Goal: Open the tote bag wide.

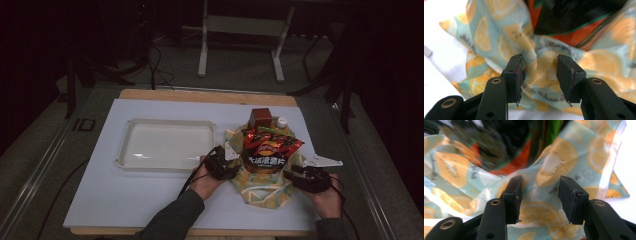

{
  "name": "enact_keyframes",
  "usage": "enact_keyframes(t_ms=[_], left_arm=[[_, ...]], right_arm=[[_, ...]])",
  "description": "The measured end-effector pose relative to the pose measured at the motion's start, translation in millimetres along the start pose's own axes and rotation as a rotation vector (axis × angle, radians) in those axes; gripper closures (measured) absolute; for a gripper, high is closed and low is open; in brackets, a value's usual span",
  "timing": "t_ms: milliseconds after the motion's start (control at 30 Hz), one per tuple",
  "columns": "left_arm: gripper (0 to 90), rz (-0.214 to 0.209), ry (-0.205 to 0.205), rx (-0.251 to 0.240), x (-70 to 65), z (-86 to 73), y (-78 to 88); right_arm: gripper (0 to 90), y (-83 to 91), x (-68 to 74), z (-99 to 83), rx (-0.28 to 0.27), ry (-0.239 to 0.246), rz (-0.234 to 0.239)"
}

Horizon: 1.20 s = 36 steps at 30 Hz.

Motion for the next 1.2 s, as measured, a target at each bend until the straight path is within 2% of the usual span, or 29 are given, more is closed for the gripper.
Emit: enact_keyframes(t_ms=[67,100,200,267,333,367,400,433,467,533,633,667,700,767,800,933,1067,1200], left_arm=[[56.4,0.026,0.019,0.025,4.9,-2.3,-5.7],[56.4,0.018,0.056,0.026,8.3,-3.0,-8.3],[55.5,-0.003,0.076,0.01,8.8,-2.8,-6.3],[53.8,-0.012,0.075,0.001,8.0,-2.2,-3.9],[53.0,-0.039,0.076,-0.045,4.8,1.1,7.0],[52.6,-0.039,0.076,-0.045,4.8,1.1,7.0],[52.5,-0.06,0.079,-0.085,1.5,4.0,16.0],[52.4,-0.06,0.079,-0.085,1.5,4.0,16.0],[52.0,-0.073,0.074,-0.118,-2.4,6.0,24.2],[50.5,-0.074,0.069,-0.13,-4.5,6.4,27.9],[49.5,-0.078,0.035,-0.169,-10.7,6.9,42.8],[49.6,-0.078,0.035,-0.169,-10.7,6.9,42.8],[49.7,-0.078,0.026,-0.196,-12.2,7.7,49.6],[50.1,-0.078,0.026,-0.196,-12.2,7.7,49.6],[53.1,-0.1,0.033,-0.23,-17.0,10.1,55.1],[58.8,-0.152,-0.01,-0.197,-30.6,2.5,45.3],[61.1,-0.159,-0.034,-0.123,-36.4,-13.2,25.7],[61.3,-0.158,-0.059,-0.098,-36.8,-21.9,17.3]], right_arm=[[54.0,-6.3,-4.0,-4.8,0.022,-0.015,-0.012],[53.2,-9.3,-5.7,-6.4,0.028,-0.03,-0.014],[52.7,-9.1,-4.6,-6.3,0.028,-0.029,-0.02],[52.5,-8.3,-4.2,-6.3,0.029,-0.024,-0.021],[51.7,-5.6,-3.7,-5.6,0.024,-0.025,-0.018],[51.5,-4.8,-3.6,-5.3,0.021,-0.023,-0.016],[51.4,-3.7,-3.0,-4.7,0.02,-0.021,-0.016],[51.1,-2.6,-2.2,-3.7,0.014,-0.018,-0.015],[50.9,-1.0,-1.3,-2.8,0.011,-0.016,-0.012],[50.3,1.8,0.2,-0.3,0.0,-0.008,-0.011],[49.3,6.2,1.3,2.6,-0.009,-0.001,-0.012],[49.1,7.6,1.6,3.4,-0.013,0.002,-0.011],[48.7,8.8,2.0,4.0,-0.016,0.003,-0.01],[48.7,10.2,2.5,4.5,-0.015,-0.002,-0.012],[47.5,12.8,2.4,5.9,-0.026,-0.002,-0.009],[47.5,17.8,2.2,6.9,-0.034,-0.004,-0.003],[47.4,23.4,1.8,9.2,-0.051,-0.021,0.005],[47.2,27.9,1.8,11.7,-0.067,-0.025,0.01]])
Point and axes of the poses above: each handheld gripper's, and its own axes: y roughly backward along the jaws, z roughly out of its top, x roughly to its left, the point moved 5 cm from there along -y, roughly forward along the jaws, and after that the axes turned 9 degrees about -z, right-handed, at the moved point
